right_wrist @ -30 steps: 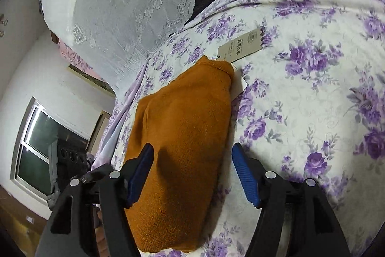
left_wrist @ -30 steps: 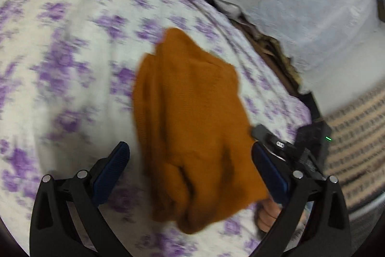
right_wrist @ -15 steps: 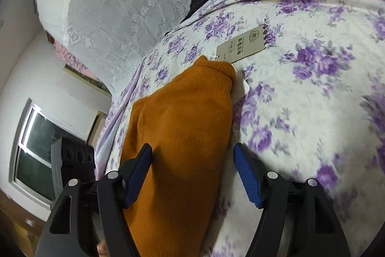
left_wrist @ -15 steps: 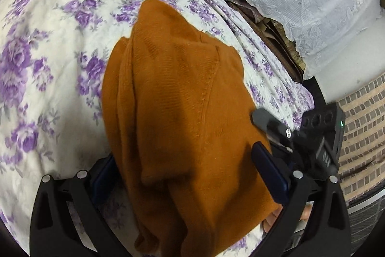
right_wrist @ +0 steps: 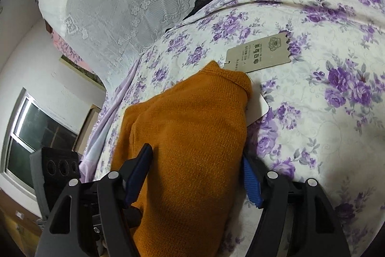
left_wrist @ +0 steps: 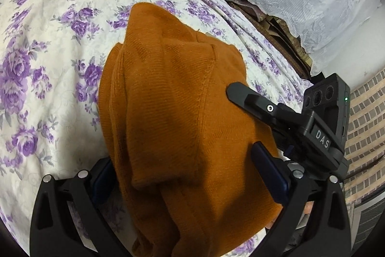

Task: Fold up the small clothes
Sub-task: 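Lift the folded cardigan with both tools off the sheet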

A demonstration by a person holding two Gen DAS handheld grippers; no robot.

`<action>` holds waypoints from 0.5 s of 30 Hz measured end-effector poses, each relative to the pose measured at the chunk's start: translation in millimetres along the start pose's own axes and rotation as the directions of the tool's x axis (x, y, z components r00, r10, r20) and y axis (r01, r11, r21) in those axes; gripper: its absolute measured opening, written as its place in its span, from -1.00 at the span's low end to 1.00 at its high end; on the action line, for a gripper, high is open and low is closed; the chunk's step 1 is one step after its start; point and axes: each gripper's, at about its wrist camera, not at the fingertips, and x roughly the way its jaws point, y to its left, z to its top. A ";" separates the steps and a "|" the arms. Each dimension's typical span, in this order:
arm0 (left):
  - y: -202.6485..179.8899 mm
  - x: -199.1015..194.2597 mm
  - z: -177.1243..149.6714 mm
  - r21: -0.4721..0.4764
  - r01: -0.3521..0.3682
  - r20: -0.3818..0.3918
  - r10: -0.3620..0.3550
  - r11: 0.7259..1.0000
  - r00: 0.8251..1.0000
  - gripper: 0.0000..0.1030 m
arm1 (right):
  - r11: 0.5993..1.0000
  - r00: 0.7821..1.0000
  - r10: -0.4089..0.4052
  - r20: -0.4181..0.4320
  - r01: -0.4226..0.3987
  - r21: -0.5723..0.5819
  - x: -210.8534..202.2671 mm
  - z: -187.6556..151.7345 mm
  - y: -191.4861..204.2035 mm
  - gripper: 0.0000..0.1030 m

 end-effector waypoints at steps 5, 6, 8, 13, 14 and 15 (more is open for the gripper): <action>3.1 -0.3 -1.2 -0.019 0.006 0.001 -0.006 1.000 1.000 0.91 | 1.000 1.000 0.018 -0.005 -0.018 0.003 1.4 0.7 -2.3 0.41; 2.2 -0.2 -2.2 -0.017 0.000 0.009 0.000 1.000 1.000 0.92 | 1.000 1.000 0.017 -0.004 -0.017 0.001 1.6 0.7 -2.0 0.42; 0.6 -1.3 -5.4 -0.005 -0.010 0.022 0.010 1.000 1.000 0.92 | 1.000 1.000 0.016 -0.002 -0.016 -0.002 1.8 0.6 -1.8 0.43; 3.4 -3.0 -7.8 -0.002 0.012 0.028 -0.012 1.000 1.000 0.92 | 1.000 1.000 0.013 -0.002 -0.013 -0.011 3.0 0.6 -0.9 0.43; 3.1 -3.0 -7.5 -0.002 0.014 0.025 -0.014 1.000 1.000 0.91 | 1.000 1.000 0.011 -0.004 -0.011 -0.014 3.2 0.6 -0.6 0.41; 3.3 -3.5 -7.5 -0.002 0.017 0.025 -0.017 1.000 1.000 0.90 | 1.000 1.000 0.010 -0.004 -0.010 -0.015 2.9 0.6 -0.5 0.38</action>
